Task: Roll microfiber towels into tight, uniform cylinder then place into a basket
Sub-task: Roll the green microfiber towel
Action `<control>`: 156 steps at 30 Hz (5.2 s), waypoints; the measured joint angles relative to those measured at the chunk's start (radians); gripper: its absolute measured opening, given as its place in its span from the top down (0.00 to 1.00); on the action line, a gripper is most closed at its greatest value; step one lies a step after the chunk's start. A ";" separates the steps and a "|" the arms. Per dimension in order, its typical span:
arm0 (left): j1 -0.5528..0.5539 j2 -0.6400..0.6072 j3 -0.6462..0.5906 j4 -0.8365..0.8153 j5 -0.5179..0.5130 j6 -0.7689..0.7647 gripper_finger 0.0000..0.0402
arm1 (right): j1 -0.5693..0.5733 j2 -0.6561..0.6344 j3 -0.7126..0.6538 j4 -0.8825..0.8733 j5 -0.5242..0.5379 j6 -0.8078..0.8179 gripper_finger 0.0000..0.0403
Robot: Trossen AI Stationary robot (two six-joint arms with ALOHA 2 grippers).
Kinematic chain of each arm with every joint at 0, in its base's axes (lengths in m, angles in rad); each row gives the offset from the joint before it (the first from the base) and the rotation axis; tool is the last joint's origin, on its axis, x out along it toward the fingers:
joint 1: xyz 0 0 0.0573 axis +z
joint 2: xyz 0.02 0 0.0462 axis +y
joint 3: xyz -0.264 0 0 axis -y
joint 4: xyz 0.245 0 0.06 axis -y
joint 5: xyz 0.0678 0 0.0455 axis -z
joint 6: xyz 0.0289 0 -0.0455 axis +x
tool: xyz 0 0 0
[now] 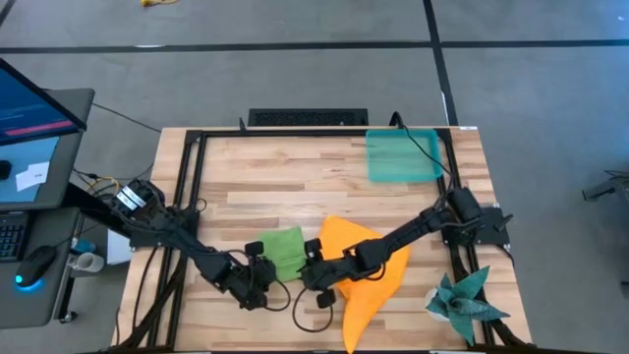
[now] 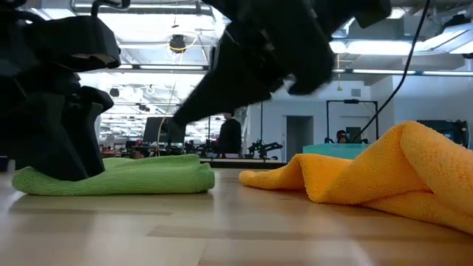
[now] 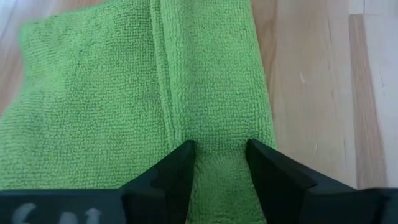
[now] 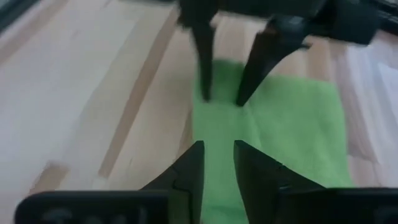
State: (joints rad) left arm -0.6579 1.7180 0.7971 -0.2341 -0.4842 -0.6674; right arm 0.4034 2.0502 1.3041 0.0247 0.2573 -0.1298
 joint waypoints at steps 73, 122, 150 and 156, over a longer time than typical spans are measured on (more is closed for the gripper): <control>-0.085 -0.179 -0.001 -0.019 0.012 0.128 0.65 | -0.135 0.124 -0.019 -0.013 -0.178 0.131 0.81; 0.020 0.115 0.235 -0.398 0.051 0.157 0.62 | -0.141 0.126 -0.021 0.005 -0.256 0.149 0.81; 0.036 0.098 0.385 -0.366 0.583 -0.162 0.97 | -0.131 0.125 0.058 -0.019 -0.944 0.729 0.90; 0.047 0.099 0.381 -0.352 0.630 -0.257 0.96 | -0.155 0.129 0.060 -0.077 -0.860 0.903 0.90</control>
State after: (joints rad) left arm -0.6109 1.8165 1.1782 -0.5857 0.1457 -0.9240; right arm 0.2488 2.1795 1.3642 -0.0527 -0.6031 0.7730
